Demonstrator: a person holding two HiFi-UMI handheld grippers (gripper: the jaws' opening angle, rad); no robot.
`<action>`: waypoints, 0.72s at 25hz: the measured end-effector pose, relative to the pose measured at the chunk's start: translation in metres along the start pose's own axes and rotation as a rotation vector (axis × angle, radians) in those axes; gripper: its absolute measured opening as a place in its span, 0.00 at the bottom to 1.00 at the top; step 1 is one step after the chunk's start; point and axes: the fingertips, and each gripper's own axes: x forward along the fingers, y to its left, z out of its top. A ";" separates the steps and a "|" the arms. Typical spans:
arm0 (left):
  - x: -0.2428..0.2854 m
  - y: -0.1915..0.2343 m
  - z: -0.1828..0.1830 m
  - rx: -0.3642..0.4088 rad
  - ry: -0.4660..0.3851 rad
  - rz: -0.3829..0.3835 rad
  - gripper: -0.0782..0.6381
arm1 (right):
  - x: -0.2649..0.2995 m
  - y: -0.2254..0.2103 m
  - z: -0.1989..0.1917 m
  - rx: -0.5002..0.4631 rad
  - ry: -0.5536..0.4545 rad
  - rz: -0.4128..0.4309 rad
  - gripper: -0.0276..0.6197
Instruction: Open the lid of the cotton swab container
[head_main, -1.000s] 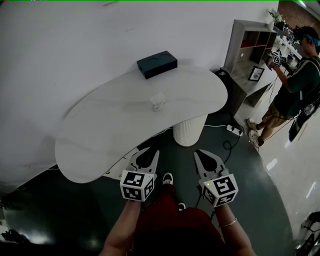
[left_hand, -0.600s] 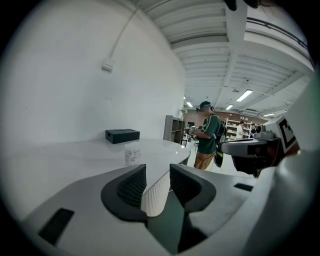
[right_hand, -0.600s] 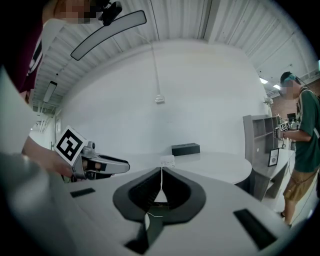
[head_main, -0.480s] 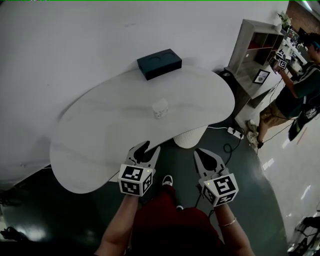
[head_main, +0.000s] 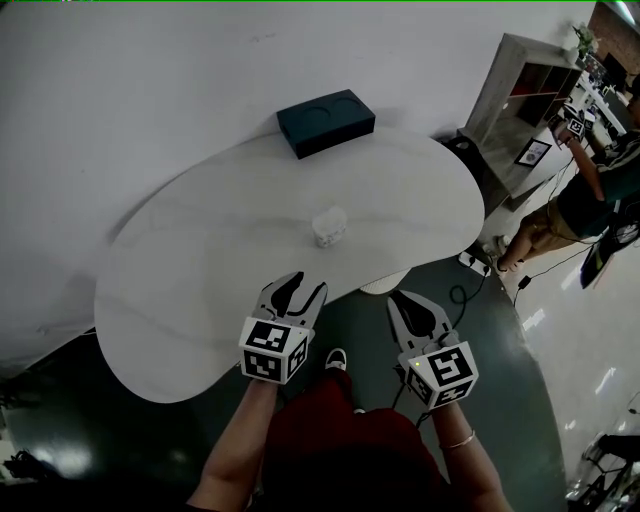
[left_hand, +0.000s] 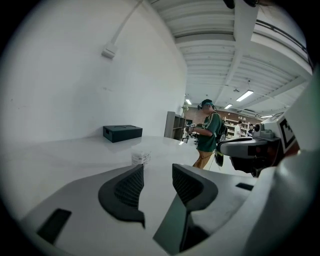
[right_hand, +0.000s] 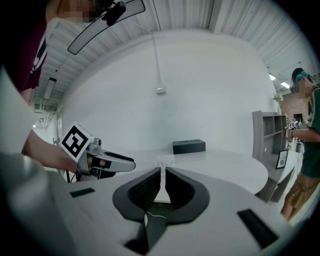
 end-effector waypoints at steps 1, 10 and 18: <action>0.004 0.003 0.000 -0.004 0.004 -0.003 0.33 | 0.004 -0.001 -0.001 -0.003 0.011 0.002 0.07; 0.033 0.026 0.002 -0.017 0.041 -0.028 0.36 | 0.033 -0.010 0.000 0.022 0.053 0.028 0.07; 0.058 0.039 0.001 -0.017 0.065 -0.058 0.37 | 0.056 -0.016 0.003 0.021 0.073 0.031 0.11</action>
